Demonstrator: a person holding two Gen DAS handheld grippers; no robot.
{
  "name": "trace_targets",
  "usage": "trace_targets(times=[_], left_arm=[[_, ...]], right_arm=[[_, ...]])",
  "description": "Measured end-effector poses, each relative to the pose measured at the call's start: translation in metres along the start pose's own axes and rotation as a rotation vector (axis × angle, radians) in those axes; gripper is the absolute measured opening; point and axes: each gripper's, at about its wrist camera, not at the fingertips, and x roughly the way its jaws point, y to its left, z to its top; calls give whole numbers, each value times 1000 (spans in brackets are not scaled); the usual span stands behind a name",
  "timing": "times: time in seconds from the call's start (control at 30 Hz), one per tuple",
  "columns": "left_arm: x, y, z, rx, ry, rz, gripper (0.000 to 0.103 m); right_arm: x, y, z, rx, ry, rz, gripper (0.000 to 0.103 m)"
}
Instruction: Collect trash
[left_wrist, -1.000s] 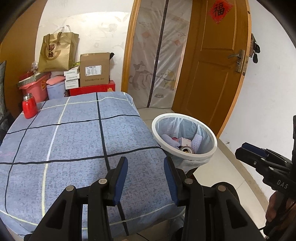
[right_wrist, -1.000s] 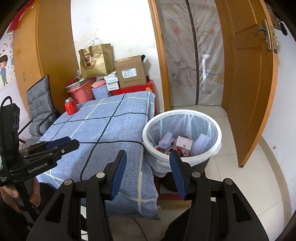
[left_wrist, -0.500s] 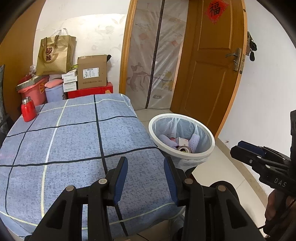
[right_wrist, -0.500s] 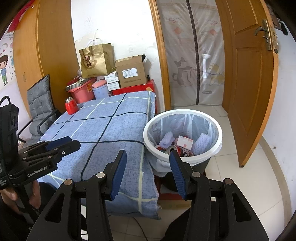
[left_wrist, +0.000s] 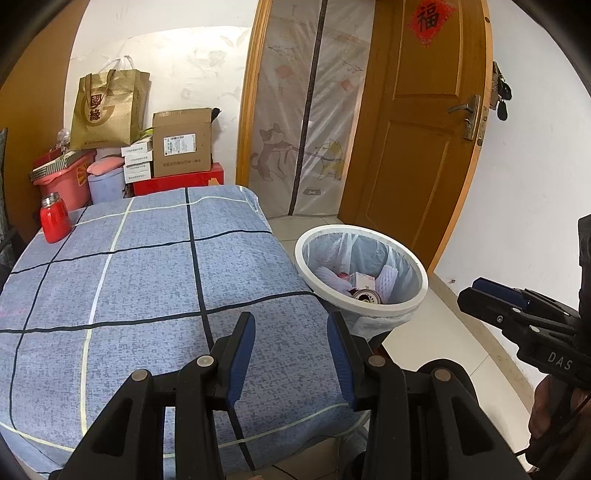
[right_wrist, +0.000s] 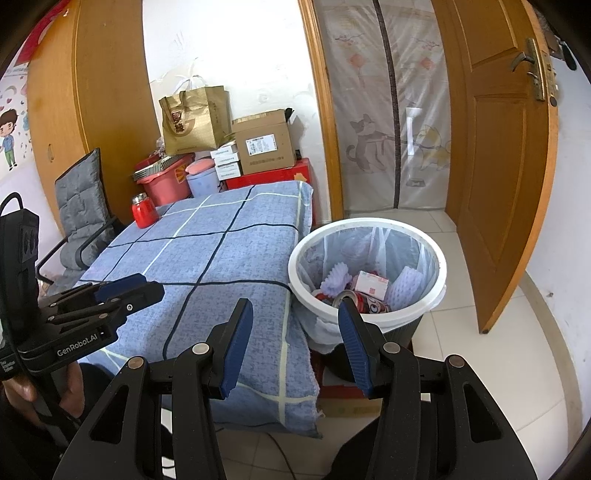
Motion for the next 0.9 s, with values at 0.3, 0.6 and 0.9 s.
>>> trace_targets(times=[0.3,0.6,0.9], left_arm=[[0,0,0,3,1,1,40],[1,-1,0,4,3,1,40],[0,2,-1,4,3,-1,40]], right_arm=[[1,0,0,0,3,-1,49],[1,0,0,0,3,0,49],[1,0,0,1,4,-1,49]])
